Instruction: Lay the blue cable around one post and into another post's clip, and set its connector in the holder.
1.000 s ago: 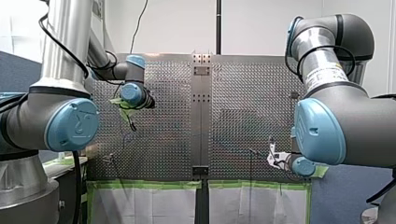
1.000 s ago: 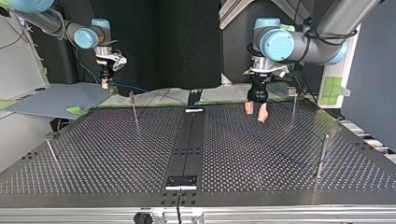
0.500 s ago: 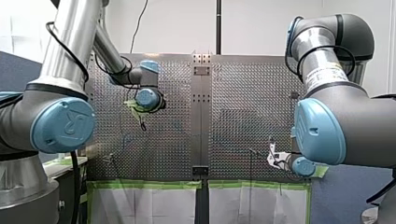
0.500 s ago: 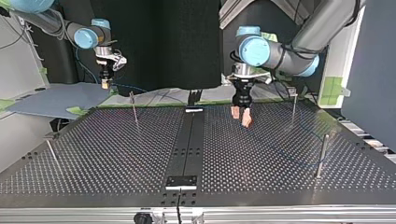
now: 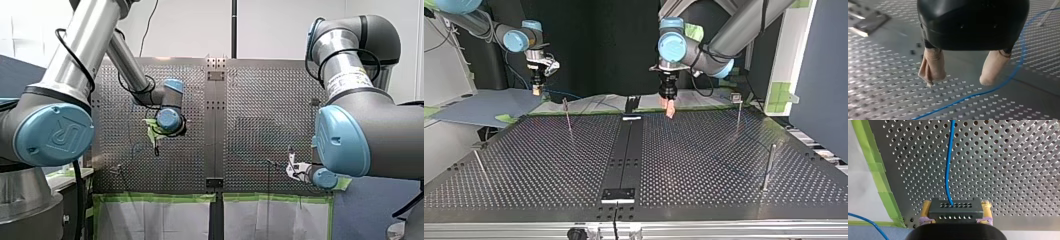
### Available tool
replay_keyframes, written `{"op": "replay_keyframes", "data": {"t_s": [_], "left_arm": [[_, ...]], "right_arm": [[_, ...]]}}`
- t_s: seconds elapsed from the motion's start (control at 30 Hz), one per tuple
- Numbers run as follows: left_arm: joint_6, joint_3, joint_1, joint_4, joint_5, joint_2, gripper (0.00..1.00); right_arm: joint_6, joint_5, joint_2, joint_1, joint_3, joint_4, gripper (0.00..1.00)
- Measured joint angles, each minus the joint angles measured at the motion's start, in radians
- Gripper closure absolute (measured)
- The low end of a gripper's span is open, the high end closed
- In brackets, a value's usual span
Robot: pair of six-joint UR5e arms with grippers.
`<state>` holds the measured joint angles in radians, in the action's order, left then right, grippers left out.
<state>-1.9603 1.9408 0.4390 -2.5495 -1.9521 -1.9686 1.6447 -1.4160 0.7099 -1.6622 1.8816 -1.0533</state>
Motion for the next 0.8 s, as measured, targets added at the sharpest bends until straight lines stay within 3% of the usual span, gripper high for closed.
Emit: {"op": "replay_keyframes", "data": {"t_s": [0.27, 0.6, 0.8], "left_arm": [[0.063, 0.0, 0.063, 0.008, -0.063, -0.032, 0.0], [0.148, -0.001, 0.148, 0.075, -0.148, -0.051, 0.0], [0.196, -0.03, 0.196, 0.106, -0.152, -0.094, 0.0]], "right_arm": [[0.0, 0.0, 0.0, 0.0, 0.0, -0.001, 1.0], [0.0, 0.0, 0.0, 0.0, 0.0, 0.003, 1.0], [-0.001, 0.001, 0.0, -0.001, 0.0, 0.005, 1.0]]}}
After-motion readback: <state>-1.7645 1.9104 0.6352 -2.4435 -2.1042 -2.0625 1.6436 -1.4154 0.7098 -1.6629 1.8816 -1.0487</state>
